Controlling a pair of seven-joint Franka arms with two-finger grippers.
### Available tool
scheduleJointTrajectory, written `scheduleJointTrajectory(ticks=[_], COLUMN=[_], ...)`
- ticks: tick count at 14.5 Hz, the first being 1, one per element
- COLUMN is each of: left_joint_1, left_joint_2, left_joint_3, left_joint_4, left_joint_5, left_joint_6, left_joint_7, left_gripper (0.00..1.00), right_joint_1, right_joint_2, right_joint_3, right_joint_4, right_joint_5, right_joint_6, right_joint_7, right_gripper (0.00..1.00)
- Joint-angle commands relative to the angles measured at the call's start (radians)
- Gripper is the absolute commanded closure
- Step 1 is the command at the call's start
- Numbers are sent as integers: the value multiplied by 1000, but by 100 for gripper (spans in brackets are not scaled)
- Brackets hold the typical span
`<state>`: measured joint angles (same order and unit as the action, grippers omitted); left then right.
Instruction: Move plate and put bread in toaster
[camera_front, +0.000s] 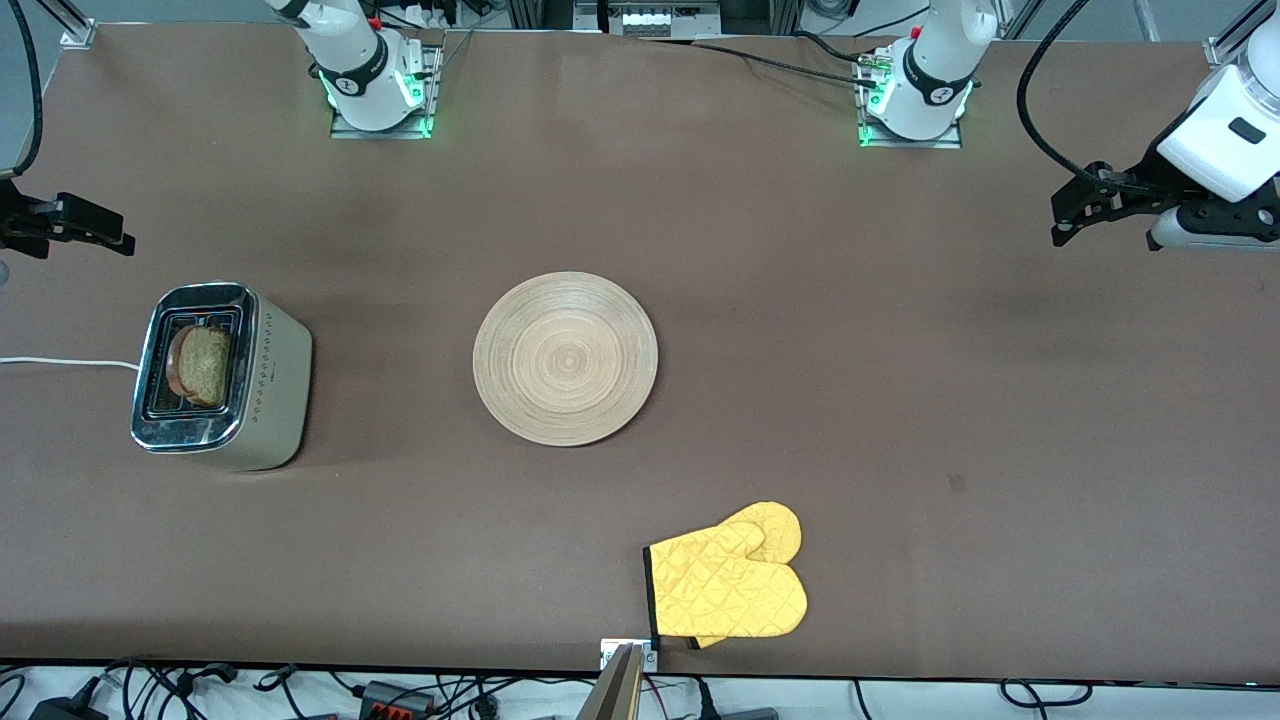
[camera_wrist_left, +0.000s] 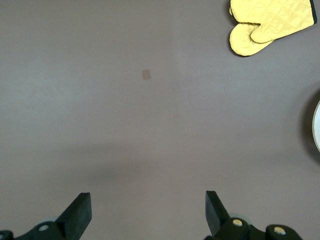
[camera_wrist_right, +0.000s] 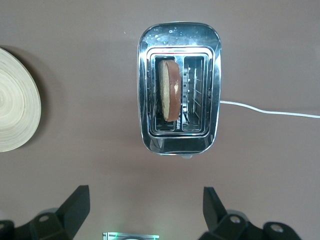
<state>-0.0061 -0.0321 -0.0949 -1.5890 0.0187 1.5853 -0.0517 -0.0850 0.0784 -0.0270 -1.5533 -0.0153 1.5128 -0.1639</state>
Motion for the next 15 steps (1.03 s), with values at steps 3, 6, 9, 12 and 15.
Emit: scheduleJointTrajectory(ticks=[3,6,9,12,15], left_joint_1=[0,0,0,0,0], left_joint_2=[12,12,12,12,12], left_joint_3=[1,1,1,1,1], left_joint_4=[31,31,31,31,31], left_joint_5=[-19,-19,-19,-19,-19], left_joint_6=[-24,-24,-24,-24,-24], left_joint_7=[-7,-7,-5,-5,-7], left_gripper=[0,0,0,0,0], right_joint_1=[-50,-68,-81,-81,-73], right_joint_2=[14,26,29,35,35], right_joint_3=[-1,-2,-4,-4,-2], right_joint_4=[25,25,33,35,36], right_joint_5=[0,2,-3,0,0], right_joint_6=[-2,-3,-2,-2,-3], right_joint_7=[18,20,18,15,15], right_gripper=[0,0,0,0,0])
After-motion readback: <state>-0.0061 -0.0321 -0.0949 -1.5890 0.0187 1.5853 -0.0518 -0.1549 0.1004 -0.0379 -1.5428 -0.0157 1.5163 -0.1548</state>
